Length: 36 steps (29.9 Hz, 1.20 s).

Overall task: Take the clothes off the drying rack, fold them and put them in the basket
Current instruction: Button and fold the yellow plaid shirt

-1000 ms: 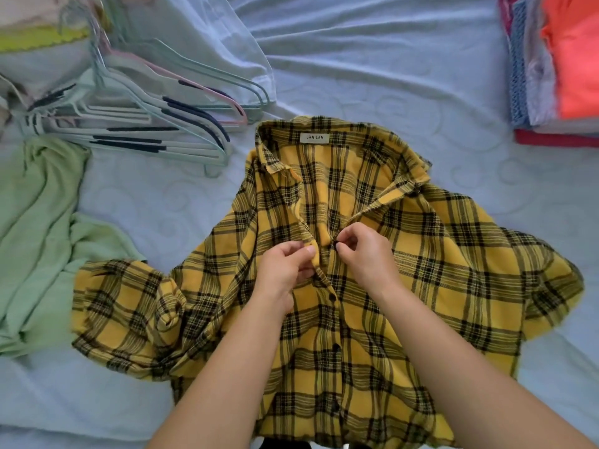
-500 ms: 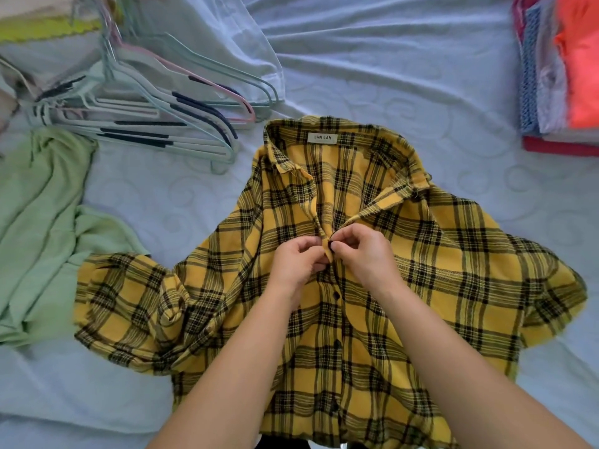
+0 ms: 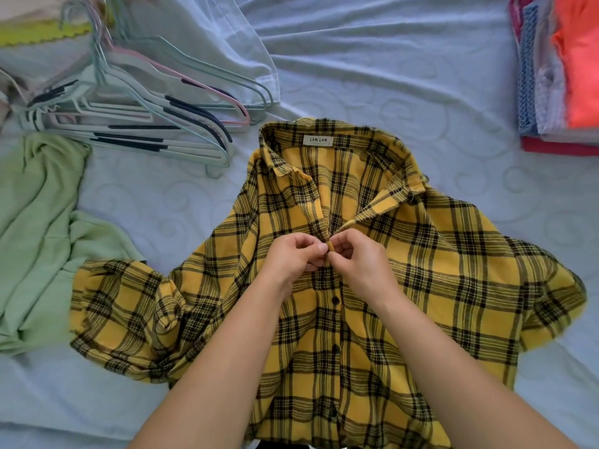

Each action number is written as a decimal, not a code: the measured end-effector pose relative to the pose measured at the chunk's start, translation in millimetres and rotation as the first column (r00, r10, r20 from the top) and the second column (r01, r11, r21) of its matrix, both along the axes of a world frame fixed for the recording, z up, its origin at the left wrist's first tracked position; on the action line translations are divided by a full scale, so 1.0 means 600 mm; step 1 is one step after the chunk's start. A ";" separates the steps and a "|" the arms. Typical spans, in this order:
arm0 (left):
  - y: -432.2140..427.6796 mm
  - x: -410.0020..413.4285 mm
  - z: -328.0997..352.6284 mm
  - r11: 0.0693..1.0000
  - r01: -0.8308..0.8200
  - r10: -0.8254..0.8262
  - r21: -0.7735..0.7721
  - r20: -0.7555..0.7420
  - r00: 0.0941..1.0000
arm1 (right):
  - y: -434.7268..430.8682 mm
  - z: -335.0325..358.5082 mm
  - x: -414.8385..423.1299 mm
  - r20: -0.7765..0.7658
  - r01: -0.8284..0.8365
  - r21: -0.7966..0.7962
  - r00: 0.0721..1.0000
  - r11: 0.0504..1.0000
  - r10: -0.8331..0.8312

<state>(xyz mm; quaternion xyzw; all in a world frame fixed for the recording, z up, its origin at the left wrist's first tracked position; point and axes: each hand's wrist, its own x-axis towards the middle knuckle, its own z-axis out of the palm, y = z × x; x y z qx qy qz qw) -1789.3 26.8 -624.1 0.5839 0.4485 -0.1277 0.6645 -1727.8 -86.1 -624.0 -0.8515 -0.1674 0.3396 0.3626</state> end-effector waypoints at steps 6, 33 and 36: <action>0.003 -0.015 -0.008 0.976 0.165 -0.187 0.144 0.150 0.971 | -0.008 -0.003 0.020 -0.219 0.114 -0.072 0.967 0.991 -0.127; 0.055 0.097 -0.069 0.984 -0.163 0.170 0.070 -0.111 0.979 | 0.046 -0.076 0.131 -0.076 0.303 0.108 0.952 0.947 -0.296; 0.063 0.086 -0.042 0.961 -0.247 0.237 -0.124 -0.092 0.967 | 0.045 -0.053 0.130 0.025 0.265 0.176 0.962 0.948 -0.273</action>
